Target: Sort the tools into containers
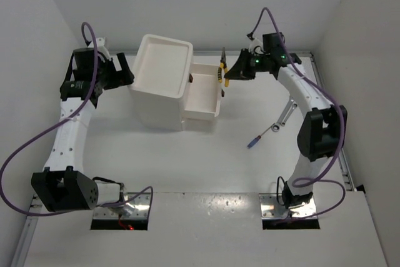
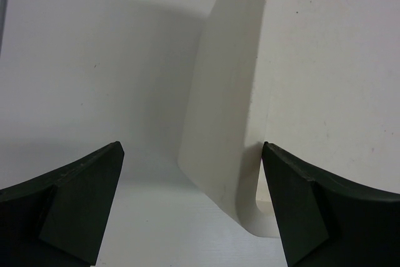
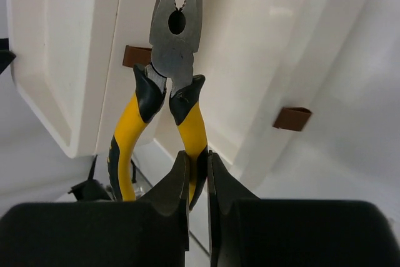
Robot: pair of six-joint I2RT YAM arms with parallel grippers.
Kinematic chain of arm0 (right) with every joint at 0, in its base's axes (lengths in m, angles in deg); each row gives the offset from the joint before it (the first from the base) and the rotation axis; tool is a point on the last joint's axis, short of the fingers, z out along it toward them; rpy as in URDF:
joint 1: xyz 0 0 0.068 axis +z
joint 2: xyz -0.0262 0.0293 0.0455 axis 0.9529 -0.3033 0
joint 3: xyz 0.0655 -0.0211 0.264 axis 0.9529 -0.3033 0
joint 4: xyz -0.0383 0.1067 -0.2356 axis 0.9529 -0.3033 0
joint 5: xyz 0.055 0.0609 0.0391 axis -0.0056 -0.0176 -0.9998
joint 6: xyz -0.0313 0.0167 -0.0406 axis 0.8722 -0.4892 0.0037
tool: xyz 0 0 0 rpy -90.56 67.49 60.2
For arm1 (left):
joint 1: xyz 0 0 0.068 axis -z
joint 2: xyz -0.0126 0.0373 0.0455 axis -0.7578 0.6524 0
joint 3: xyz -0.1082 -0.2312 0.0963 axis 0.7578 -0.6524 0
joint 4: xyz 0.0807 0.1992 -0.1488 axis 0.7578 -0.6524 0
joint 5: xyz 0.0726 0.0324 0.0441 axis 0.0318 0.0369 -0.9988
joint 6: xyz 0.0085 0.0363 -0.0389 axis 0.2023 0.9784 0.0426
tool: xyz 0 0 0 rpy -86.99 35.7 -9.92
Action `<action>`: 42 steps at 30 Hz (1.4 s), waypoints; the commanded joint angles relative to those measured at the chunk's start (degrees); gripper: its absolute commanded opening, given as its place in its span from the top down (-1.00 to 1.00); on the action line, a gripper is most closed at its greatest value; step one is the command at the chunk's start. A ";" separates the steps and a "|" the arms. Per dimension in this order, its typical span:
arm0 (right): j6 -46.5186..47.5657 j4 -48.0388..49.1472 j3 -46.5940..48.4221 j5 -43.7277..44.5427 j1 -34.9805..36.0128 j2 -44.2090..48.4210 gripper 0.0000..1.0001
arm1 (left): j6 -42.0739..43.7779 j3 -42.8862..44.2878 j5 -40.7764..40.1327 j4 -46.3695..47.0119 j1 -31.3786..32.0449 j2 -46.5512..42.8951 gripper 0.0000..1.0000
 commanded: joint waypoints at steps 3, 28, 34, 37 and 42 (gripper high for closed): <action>-8.97 5.26 3.60 -1.20 5.00 -2.58 1.00 | -0.84 1.09 -2.65 2.88 -0.63 -0.15 -0.98; -8.72 7.02 8.16 -2.51 10.10 -11.20 0.18 | -0.31 1.89 -3.89 4.64 -0.63 1.78 -1.00; -8.18 8.69 10.28 -5.95 10.63 -6.37 -0.45 | -0.31 2.50 -2.83 5.26 -0.10 1.78 -1.00; -4.42 6.33 11.68 -5.17 7.66 -3.38 -0.45 | 1.26 4.96 -2.83 5.26 1.47 2.39 -1.00; 3.49 1.49 8.26 -4.27 0.97 -0.57 -0.45 | 8.73 12.42 3.30 3.42 3.67 5.20 -1.00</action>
